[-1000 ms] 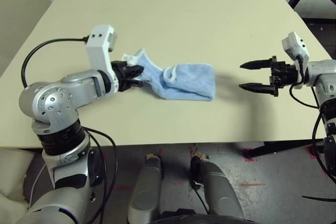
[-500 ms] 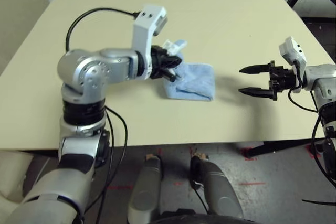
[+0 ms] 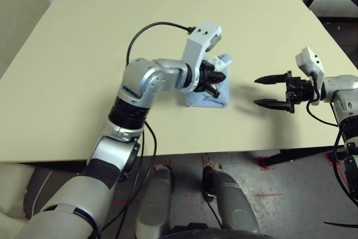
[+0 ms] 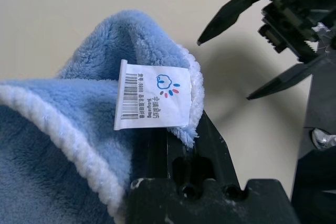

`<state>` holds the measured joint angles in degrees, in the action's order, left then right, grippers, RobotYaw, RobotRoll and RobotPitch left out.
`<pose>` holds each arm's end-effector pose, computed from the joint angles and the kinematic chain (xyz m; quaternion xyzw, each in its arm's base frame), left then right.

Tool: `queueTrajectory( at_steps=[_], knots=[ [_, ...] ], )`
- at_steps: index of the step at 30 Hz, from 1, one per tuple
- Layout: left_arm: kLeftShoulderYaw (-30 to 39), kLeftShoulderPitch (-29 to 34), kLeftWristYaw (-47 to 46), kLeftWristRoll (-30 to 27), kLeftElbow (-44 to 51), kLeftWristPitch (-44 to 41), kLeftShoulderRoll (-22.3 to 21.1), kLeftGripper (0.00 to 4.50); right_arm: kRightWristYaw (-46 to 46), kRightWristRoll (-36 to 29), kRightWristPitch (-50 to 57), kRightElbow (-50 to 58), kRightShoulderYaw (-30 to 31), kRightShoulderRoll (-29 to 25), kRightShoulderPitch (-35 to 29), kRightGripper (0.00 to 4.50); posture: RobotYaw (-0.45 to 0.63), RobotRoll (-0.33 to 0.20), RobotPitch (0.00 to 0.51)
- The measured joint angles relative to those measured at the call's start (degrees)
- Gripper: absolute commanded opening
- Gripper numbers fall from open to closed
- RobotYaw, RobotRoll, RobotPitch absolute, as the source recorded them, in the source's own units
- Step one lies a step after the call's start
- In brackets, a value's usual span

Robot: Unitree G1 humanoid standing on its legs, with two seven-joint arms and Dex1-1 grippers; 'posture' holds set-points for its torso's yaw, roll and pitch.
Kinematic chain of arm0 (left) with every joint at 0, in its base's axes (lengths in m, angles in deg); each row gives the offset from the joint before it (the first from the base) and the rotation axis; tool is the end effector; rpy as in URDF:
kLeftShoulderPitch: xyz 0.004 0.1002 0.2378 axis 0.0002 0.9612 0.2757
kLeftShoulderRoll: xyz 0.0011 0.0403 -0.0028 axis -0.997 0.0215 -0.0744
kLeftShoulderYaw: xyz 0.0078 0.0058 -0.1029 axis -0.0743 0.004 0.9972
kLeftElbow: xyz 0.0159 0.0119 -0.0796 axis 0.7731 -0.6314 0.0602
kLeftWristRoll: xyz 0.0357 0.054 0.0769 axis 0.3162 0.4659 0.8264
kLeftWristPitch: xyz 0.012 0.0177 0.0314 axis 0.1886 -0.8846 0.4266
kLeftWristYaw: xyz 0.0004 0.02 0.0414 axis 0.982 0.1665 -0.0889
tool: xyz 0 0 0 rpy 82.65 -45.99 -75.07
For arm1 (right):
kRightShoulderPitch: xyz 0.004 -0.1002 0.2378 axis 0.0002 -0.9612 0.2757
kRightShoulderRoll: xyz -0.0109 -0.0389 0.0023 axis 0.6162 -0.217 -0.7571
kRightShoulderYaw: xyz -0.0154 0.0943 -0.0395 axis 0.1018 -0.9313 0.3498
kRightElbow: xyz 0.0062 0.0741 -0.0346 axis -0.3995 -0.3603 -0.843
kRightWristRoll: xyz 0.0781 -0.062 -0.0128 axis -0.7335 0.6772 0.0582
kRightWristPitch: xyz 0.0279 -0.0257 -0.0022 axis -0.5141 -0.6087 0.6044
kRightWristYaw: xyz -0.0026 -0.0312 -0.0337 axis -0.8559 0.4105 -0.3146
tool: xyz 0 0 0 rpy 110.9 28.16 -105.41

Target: Fold the towel and set it aside.

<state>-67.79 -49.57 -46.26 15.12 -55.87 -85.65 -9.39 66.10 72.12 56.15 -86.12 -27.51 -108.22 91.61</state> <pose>0.2937 0.0593 0.2103 0.0590 0.2146 -0.4732 0.8524 0.3035 -0.3097 0.1615 -0.1903 0.0940 0.5672 0.7958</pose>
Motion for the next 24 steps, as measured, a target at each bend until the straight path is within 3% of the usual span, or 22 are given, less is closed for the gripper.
queueTrajectory(
  at_steps=[5, 10, 17, 22, 24],
  knots=[
    [-0.96, 1.17, 0.76, 1.28, 0.57, -0.26, -0.55, 2.66, -0.24, 0.01, 0.11, -0.02, 0.00, 0.00, 0.00, 4.50, 0.13, 0.000, 0.154],
    [2.01, 1.17, 1.41, -0.34, 8.84, -6.21, -2.86, 4.48, -0.44, 0.15, 0.03, -0.67, 0.01, 0.03, 0.19, 4.50, 0.13, 0.000, 0.151],
    [8.69, 0.28, 2.68, -5.59, 19.12, -16.81, -4.68, 4.48, -0.78, 0.55, -0.39, -4.20, 0.02, 0.30, 2.57, 4.50, 0.15, 0.000, 0.147],
    [15.17, -3.29, 2.37, -6.92, 20.56, -20.11, -4.75, 4.48, -2.44, 0.23, 0.55, -7.19, -1.32, 1.32, 5.21, 4.50, 0.15, 0.000, 0.147],
    [17.13, -3.22, 1.50, -6.36, 20.52, -19.78, -6.76, 4.48, -4.21, -0.44, 2.22, -8.37, -2.56, 2.28, 7.77, 4.50, 0.16, 0.000, 0.147]
  ],
)
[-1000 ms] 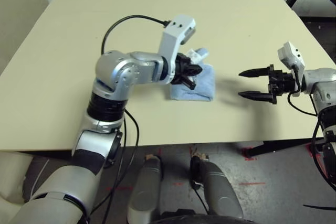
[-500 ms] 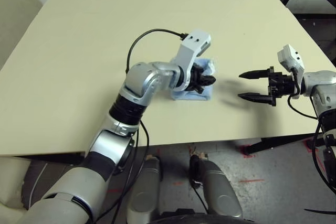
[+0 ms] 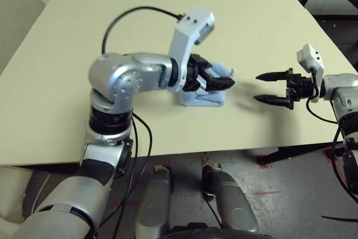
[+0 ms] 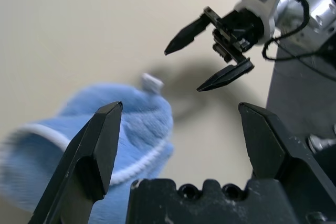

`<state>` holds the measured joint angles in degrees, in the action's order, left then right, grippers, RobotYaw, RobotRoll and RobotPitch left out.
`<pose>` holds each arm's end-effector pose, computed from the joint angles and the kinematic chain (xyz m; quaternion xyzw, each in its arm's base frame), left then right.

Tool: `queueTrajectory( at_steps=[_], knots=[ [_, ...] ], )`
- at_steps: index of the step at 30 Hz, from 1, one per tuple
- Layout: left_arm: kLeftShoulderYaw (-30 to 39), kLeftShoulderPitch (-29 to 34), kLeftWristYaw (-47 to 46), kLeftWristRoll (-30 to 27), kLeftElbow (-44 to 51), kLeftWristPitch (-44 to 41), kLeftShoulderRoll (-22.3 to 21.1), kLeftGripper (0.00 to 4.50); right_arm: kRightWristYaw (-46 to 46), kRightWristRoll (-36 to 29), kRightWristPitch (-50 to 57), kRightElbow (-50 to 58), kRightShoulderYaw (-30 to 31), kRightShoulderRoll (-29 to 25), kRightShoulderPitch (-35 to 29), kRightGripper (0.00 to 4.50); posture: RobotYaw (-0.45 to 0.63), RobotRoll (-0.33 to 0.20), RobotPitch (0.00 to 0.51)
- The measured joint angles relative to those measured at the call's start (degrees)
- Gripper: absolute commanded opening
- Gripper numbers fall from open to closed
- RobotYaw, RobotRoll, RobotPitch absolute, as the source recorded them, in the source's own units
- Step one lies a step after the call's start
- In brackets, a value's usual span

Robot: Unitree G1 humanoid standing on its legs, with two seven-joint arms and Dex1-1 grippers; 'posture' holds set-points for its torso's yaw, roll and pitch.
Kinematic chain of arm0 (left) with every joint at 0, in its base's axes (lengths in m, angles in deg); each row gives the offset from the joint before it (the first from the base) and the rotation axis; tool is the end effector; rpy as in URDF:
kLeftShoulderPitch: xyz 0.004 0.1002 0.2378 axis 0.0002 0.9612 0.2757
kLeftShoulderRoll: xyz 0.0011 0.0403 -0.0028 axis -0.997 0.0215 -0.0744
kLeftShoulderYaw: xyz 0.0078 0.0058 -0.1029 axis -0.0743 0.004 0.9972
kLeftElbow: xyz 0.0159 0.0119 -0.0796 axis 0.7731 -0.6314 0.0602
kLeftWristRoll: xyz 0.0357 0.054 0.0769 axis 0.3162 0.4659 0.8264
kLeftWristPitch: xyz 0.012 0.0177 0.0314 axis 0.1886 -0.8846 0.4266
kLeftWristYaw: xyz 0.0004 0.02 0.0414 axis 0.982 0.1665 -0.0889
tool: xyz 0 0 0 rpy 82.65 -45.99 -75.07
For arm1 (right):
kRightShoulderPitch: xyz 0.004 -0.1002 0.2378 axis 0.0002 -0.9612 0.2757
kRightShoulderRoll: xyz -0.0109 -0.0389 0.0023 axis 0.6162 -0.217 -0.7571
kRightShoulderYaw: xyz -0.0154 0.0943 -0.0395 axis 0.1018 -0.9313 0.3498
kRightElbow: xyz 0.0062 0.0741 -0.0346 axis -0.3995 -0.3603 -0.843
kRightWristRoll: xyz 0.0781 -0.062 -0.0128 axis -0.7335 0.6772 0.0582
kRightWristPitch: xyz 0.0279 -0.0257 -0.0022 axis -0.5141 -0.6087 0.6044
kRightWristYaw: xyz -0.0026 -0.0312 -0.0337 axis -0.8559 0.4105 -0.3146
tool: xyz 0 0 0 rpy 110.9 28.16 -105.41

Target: Fold the towel and set it aside.

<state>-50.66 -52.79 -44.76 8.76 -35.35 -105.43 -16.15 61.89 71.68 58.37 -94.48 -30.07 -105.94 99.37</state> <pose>0.2610 0.1149 0.2735 0.0470 0.1474 -0.4653 0.8715 0.3191 -0.3077 0.1732 -0.1426 0.0596 0.5216 0.8391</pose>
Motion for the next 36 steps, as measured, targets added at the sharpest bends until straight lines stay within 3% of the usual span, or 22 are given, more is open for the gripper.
queueTrajectory(
  at_steps=[6, 11, 20, 25, 36],
  knots=[
    [2.00, 5.41, -0.05, 2.89, -1.22, 8.06, -8.08, 4.48, -1.83, -1.75, 3.91, -0.48, -2.80, 1.90, 3.69, 4.50, 0.16, 0.000, 0.147],
    [1.98, 12.84, 2.75, 3.80, -1.23, 16.35, -12.37, 4.34, -1.92, -2.41, 6.52, 0.12, -3.23, 4.16, 5.91, 4.50, 0.17, 0.000, 0.148],
    [1.44, 17.02, 2.83, 4.68, -1.12, 21.49, -11.48, 4.41, -2.65, -1.55, 8.75, 6.95, -0.38, 10.97, 8.71, 4.50, 0.18, 0.000, 0.151],
    [2.56, 20.28, 3.13, 4.60, -0.39, 22.35, -13.61, 4.41, -7.82, 1.60, 8.60, 12.06, 3.06, 13.20, 9.22, 4.50, 0.21, 0.000, 0.157],
    [4.25, 22.23, 2.77, 4.32, 1.90, 22.25, -14.46, 4.41, -19.91, 7.12, 17.34, 33.02, 10.08, 15.78, 3.62, 4.50, 0.23, 0.000, 0.160]
  ],
)
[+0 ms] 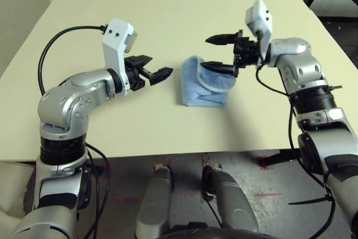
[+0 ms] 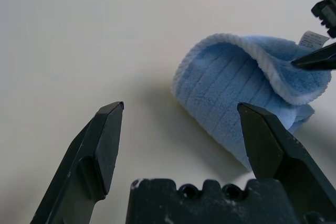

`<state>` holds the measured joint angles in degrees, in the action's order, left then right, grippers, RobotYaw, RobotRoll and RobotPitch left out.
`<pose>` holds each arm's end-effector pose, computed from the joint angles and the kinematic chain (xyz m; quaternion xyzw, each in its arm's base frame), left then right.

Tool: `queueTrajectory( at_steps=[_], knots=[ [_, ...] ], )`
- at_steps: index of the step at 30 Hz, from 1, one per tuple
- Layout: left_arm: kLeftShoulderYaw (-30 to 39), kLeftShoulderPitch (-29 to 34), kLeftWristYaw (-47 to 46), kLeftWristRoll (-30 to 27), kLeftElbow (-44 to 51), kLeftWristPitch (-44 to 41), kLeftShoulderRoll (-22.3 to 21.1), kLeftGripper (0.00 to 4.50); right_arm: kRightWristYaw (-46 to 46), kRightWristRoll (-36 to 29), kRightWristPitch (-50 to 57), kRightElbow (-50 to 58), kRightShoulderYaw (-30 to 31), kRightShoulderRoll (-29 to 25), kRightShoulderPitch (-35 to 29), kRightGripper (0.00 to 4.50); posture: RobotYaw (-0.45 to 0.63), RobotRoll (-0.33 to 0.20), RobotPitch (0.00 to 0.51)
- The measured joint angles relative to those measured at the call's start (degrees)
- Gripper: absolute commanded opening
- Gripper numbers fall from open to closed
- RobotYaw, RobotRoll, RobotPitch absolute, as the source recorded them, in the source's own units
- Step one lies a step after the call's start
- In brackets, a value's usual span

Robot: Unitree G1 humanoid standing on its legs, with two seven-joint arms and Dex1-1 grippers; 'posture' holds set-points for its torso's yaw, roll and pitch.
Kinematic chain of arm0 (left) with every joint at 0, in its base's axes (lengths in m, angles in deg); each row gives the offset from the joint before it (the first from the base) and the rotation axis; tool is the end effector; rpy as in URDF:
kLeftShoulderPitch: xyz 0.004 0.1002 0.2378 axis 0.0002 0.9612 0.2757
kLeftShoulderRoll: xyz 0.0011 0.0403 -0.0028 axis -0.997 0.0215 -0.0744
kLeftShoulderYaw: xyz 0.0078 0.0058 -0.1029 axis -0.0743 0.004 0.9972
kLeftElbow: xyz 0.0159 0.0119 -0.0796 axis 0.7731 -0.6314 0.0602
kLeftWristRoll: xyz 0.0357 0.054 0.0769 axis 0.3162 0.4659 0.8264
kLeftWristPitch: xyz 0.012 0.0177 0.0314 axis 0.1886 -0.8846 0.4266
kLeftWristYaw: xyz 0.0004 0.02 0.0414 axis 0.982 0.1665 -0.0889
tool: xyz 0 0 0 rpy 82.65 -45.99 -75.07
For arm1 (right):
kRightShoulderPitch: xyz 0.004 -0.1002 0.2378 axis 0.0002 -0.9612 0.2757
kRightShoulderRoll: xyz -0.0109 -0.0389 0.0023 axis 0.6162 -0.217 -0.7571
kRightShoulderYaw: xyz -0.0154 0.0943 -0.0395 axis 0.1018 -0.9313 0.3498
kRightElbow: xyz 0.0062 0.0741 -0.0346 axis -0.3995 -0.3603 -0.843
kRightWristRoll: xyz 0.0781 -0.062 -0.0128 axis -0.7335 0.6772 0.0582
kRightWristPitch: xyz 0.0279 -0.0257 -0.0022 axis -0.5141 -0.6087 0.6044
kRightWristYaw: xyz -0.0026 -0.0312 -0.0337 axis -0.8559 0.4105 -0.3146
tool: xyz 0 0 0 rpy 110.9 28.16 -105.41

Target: Fold the towel and set it aside.

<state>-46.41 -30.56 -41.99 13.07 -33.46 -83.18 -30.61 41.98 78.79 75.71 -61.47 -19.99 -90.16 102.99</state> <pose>0.2554 0.1951 0.2189 0.0492 0.1080 -0.3261 0.9379 0.3313 -0.1606 0.2223 -0.2368 -0.0402 0.5491 0.8005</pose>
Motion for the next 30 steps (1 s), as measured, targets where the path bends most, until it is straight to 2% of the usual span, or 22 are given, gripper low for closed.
queueTrajectory(
  at_steps=[6, 11, 14, 15, 24, 30],
  knots=[
    [-0.16, 0.14, -0.44, -0.02, 0.21, -0.27, 0.06, 4.41, -5.44, 1.95, 13.84, 15.33, 4.23, -0.54, -5.40, 4.50, 0.23, 0.000, 0.160],
    [-1.01, 0.15, -0.44, -0.03, 0.23, -0.27, 0.22, 4.41, -8.91, 3.73, 20.26, 21.97, 6.83, -1.42, -7.33, 4.50, 0.23, 0.000, 0.159],
    [-1.46, 0.13, -0.44, -0.05, 0.23, -0.27, 0.34, 4.50, -11.17, 5.90, 20.90, 22.60, 8.19, -2.31, -7.70, 3.90, 0.22, 0.000, 0.153],
    [-1.57, 0.12, -0.44, -0.04, 0.22, -0.27, 0.34, 4.50, -11.90, 6.48, 21.01, 22.59, 8.32, -2.52, -7.70, 3.56, 0.22, 0.000, 0.153],
    [-2.33, -0.34, -0.44, -0.04, 0.18, -0.27, 1.00, 4.50, -15.44, 8.75, 22.48, 20.28, 9.13, -3.20, -6.47, 0.10, 0.22, 0.000, 0.148],
    [-2.57, -0.39, -0.43, -0.04, 0.15, -0.26, 1.16, 4.50, -14.99, 8.59, 22.27, 15.80, 7.91, -6.79, -4.05, 0.04, 0.21, 0.000, 0.150]
  ],
)
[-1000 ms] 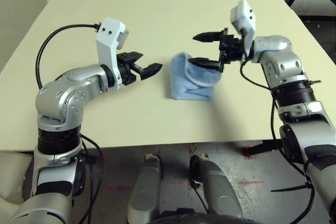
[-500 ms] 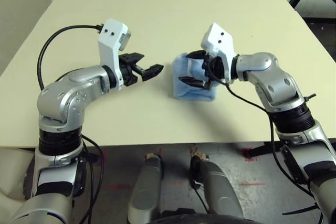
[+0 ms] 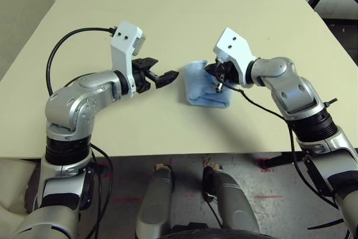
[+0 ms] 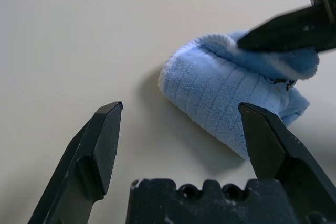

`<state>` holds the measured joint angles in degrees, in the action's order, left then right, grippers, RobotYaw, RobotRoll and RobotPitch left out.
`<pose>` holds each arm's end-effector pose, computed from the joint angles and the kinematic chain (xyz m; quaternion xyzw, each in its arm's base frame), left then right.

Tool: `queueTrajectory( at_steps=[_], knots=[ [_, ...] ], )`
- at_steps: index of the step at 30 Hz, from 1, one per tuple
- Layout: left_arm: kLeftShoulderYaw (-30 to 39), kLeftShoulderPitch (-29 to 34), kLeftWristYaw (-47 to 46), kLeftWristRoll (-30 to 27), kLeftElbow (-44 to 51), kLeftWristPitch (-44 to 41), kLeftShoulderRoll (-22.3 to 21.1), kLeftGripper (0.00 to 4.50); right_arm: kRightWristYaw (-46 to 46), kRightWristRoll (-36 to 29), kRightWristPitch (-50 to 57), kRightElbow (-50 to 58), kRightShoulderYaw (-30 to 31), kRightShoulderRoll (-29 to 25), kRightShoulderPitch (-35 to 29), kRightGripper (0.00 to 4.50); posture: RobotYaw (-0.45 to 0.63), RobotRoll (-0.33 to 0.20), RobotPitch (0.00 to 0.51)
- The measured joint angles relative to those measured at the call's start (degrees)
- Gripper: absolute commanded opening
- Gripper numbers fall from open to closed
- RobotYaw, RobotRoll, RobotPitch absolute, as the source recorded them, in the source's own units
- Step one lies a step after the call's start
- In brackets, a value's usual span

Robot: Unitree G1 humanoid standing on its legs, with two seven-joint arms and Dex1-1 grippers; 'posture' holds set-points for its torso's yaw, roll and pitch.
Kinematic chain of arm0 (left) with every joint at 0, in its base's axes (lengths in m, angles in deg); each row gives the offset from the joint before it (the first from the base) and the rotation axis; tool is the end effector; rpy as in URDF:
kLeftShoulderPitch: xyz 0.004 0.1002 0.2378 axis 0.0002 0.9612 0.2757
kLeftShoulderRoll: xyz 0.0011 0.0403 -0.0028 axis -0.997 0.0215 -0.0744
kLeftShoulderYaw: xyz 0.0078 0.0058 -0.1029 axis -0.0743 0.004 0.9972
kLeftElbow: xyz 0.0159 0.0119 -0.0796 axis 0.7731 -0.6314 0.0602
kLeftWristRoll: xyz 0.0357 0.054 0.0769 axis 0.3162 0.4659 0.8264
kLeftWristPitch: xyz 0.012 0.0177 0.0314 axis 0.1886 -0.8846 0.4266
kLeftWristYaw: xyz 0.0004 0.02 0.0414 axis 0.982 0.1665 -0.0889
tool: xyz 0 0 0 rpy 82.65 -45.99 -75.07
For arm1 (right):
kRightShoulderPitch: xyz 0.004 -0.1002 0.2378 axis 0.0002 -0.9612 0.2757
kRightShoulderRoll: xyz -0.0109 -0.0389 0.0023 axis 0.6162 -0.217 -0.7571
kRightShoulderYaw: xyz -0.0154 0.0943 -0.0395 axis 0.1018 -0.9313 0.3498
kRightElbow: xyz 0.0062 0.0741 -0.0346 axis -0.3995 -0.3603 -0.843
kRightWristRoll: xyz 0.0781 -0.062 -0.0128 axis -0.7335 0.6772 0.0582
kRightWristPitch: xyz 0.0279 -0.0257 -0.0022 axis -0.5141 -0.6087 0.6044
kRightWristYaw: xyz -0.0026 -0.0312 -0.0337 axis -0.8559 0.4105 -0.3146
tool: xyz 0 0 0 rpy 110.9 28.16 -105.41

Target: Fold the towel and set it aside.

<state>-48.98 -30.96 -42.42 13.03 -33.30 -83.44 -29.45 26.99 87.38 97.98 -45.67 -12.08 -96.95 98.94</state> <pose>0.2568 0.1842 0.2153 0.0536 0.1170 -0.3437 0.9302 0.3081 -0.1602 0.2202 -0.3300 0.0782 0.3936 0.8545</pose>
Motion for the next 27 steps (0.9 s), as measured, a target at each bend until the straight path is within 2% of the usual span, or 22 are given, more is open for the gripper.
queueTrajectory(
  at_steps=[4, 5, 7, 8, 15, 16, 21, 27],
  knots=[
    [-0.56, -0.22, 0.00, 0.00, -0.07, 0.00, 0.47, 4.50, 1.87, -0.51, -1.72, -5.01, -1.25, -2.39, 1.83, 0.04, 0.20, 0.000, 0.151],
    [-0.95, -0.46, 0.02, -0.02, -0.09, 0.01, 0.69, 4.50, 2.98, -0.53, -3.47, -7.07, -1.25, -3.27, 2.38, 0.52, 0.20, 0.000, 0.151],
    [-1.09, -0.60, 0.04, -0.04, -0.12, 0.01, 0.95, 4.50, 5.01, -0.53, -7.48, -10.97, -1.25, -4.62, 3.28, 1.07, 0.20, 0.000, 0.152],
    [-1.15, -0.66, 0.04, -0.04, -0.19, 0.01, 0.98, 4.50, 6.24, -0.55, -10.92, -13.91, -1.28, -5.02, 3.98, 1.50, 0.20, 0.000, 0.152],
    [-1.42, -1.05, 0.07, -0.15, -0.22, 0.01, 1.06, 4.50, 11.84, -1.12, -29.42, -26.90, -1.35, -4.96, 4.54, 4.20, 0.21, 0.000, 0.156],
    [-1.42, -1.05, 0.07, -0.17, -0.21, 0.01, 1.06, 4.50, 12.26, -1.14, -30.86, -28.14, -1.41, -4.95, 4.54, 4.49, 0.21, 0.000, 0.157],
    [-1.41, -1.03, 0.07, -0.20, -0.14, 0.01, 1.00, 4.50, 12.89, -2.16, -32.17, -34.23, -3.80, -4.14, 7.18, 4.49, 0.21, 0.000, 0.159],
    [-1.53, -1.04, 0.05, -0.21, -0.16, 0.01, 1.26, 4.50, 15.11, -5.48, -24.39, -36.74, -8.19, -3.88, 14.43, 4.49, 0.20, 0.000, 0.162]
  ],
)
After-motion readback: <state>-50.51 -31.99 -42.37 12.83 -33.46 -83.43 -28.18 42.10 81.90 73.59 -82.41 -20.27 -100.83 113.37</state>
